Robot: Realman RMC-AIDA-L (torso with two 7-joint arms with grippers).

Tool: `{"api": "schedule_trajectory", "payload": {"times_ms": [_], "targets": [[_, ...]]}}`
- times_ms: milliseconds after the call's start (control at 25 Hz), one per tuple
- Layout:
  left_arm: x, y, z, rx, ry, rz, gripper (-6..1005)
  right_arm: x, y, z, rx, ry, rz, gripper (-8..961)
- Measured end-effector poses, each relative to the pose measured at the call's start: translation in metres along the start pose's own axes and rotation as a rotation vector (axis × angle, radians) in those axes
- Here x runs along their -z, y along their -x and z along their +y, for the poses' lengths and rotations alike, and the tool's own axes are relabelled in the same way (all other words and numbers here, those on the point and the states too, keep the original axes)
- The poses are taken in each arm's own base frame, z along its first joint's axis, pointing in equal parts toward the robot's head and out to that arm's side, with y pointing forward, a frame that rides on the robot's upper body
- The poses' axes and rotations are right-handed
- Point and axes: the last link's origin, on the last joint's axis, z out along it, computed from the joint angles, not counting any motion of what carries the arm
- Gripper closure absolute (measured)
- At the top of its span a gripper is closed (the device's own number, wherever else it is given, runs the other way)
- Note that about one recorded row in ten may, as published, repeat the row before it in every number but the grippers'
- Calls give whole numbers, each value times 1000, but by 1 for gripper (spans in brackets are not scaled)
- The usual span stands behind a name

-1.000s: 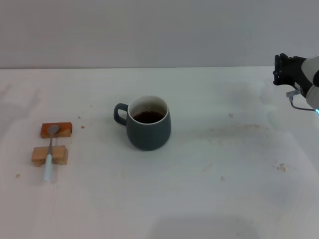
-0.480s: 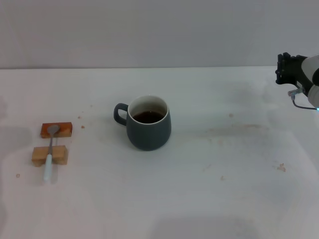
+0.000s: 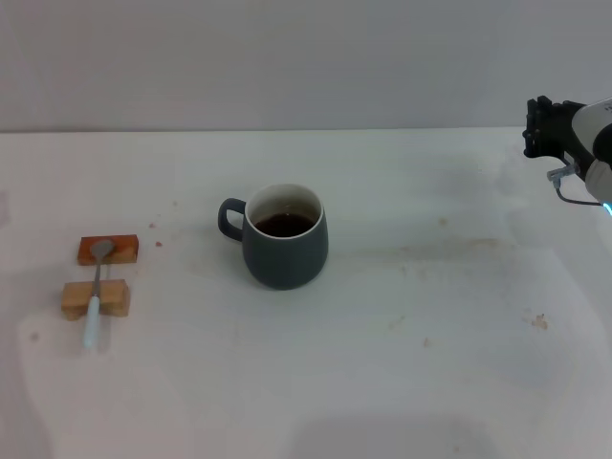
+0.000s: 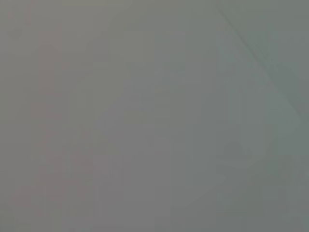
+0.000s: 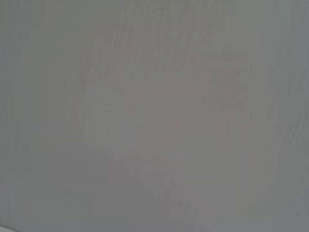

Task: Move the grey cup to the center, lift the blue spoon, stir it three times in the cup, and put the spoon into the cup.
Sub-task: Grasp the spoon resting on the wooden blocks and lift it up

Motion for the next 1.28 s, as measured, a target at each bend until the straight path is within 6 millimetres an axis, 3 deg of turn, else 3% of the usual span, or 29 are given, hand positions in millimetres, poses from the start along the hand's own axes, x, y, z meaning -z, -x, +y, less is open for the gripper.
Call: {"api": "schedule_trajectory", "payload": {"times_ms": [80,120,200,320,360,520,760,1000,1280], "targets": [[6,-1,-5,133,-17,70,161,0,0,1,5,0,-1,887],[11,1,-10,311,27,119,162,0,0,1,5,0,0,887],[10,2,-11,378,67,127,162,0,0,1,6,0,0,887],[5,4,-14,581,289,115,162,1,-1,1,6,-1,1,887],[5,4,-14,581,289,115,162,1,-1,1,6,-1,1,887],[12,-1,-7,720,560,73,162,2,-2,0,6,-2,3,887],[33,3,-3,743,633,-15,163,2,-2,-1,2,-6,0,887],[65,11,8,534,557,-122,164,2,-1,-10,-26,-41,-10,887],[78,9,26,464,540,-201,165,1,3,-13,-32,-51,-20,887]]}}
